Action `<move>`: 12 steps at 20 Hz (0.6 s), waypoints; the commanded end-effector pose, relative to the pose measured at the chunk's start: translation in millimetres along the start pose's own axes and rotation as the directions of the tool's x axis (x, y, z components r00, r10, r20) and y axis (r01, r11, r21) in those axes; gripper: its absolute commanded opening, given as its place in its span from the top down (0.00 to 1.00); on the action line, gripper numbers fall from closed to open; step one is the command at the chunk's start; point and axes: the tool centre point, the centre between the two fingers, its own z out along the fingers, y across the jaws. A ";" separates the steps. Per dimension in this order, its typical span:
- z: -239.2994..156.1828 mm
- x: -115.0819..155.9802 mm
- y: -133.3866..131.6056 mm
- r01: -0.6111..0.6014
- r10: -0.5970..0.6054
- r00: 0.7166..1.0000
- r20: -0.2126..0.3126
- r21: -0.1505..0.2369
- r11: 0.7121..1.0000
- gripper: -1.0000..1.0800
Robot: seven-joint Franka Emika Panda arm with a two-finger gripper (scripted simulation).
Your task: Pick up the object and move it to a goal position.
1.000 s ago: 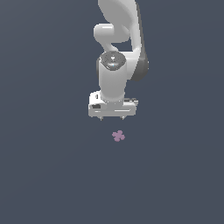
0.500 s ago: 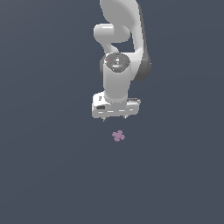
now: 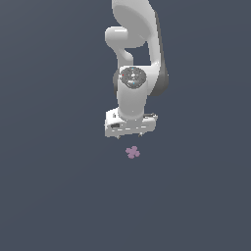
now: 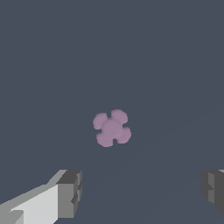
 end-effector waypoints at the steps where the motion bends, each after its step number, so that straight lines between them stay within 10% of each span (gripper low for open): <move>1: 13.5 3.0 -2.6 0.034 -0.034 0.999 -0.004 -0.001 0.999 0.04; 12: 79.5 14.3 -17.8 0.203 -0.203 0.979 -0.029 -0.004 0.979 0.04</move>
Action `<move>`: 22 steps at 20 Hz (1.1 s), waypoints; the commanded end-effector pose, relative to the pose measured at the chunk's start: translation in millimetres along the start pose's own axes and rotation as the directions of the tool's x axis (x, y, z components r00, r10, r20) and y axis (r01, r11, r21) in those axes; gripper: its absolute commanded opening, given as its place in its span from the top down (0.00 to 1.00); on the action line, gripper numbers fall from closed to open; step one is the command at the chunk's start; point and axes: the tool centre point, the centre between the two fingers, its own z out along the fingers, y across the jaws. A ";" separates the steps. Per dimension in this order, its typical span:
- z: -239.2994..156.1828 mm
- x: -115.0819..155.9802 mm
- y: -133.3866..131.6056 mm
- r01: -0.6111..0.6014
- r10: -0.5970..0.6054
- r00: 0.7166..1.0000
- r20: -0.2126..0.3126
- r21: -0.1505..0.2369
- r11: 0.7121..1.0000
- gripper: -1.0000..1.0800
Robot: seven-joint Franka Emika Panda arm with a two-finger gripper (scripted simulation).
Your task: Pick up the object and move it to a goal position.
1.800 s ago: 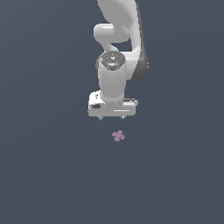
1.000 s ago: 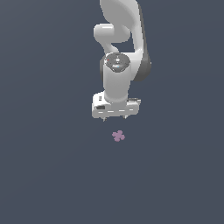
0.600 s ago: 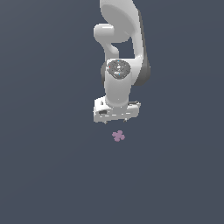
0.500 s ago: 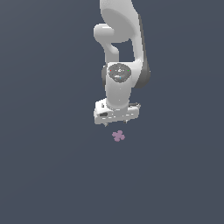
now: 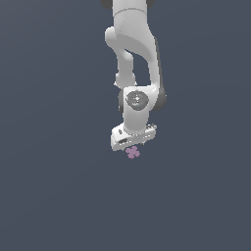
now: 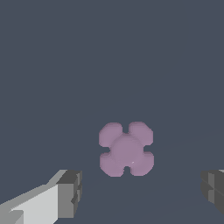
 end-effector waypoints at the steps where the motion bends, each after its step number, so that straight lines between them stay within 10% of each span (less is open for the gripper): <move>1: 8.7 1.7 -2.0 0.024 -0.024 1.000 -0.005 0.000 1.000 0.04; 22: 63.0 2.0 -3.2 0.037 -0.037 0.999 -0.007 0.000 0.999 0.04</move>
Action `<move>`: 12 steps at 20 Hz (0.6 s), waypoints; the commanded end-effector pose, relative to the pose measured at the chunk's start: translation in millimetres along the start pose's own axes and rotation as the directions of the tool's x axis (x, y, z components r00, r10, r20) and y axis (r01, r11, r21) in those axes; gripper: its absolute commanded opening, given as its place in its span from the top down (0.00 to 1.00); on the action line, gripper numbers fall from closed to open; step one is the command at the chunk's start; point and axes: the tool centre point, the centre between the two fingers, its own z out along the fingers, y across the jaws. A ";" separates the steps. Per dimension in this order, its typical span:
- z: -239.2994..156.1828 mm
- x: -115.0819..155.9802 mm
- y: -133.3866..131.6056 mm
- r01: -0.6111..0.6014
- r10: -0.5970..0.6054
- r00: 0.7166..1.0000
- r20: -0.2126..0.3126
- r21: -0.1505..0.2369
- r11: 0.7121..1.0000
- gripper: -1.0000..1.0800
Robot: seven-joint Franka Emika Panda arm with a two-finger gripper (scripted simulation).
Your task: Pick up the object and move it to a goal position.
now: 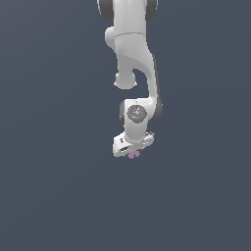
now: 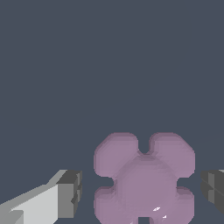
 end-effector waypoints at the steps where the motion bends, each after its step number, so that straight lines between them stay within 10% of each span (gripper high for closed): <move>1: 3.5 1.0 0.4 0.000 0.000 1.000 -0.002 -0.001 1.000 0.04; 2: 3.5 1.2 0.3 0.001 -0.001 1.000 -0.002 -0.001 1.000 0.04; 3: 3.5 1.2 0.3 0.001 -0.001 1.000 -0.002 -0.001 1.000 1.00; 12: 3.5 1.2 0.3 0.001 -0.001 1.000 -0.002 -0.001 1.000 1.00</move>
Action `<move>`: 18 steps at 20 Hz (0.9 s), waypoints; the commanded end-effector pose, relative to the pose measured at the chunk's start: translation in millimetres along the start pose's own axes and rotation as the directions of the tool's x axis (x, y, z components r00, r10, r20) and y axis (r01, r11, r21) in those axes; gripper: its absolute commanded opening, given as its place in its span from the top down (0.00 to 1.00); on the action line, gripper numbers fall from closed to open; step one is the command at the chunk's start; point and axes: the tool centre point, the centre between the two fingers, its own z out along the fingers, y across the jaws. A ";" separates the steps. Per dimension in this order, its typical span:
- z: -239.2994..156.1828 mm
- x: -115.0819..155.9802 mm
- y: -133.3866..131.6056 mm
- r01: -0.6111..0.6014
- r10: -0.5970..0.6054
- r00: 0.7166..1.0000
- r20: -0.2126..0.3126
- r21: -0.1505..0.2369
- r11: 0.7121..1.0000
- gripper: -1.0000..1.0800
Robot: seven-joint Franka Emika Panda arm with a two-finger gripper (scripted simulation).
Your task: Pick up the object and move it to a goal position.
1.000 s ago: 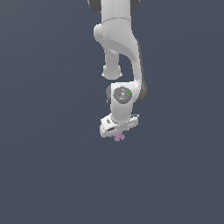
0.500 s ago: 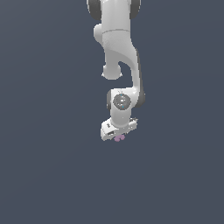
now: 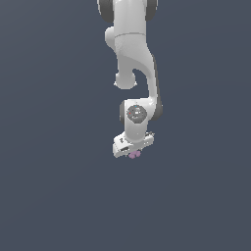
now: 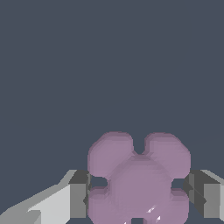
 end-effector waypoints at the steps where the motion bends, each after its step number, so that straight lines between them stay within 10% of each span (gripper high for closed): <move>1: 0.0 0.1 -0.1 0.000 0.000 1.000 0.000 0.000 1.000 1.00; 18: -27.5 17.8 85.9 0.000 0.000 1.000 -0.001 0.000 1.000 1.00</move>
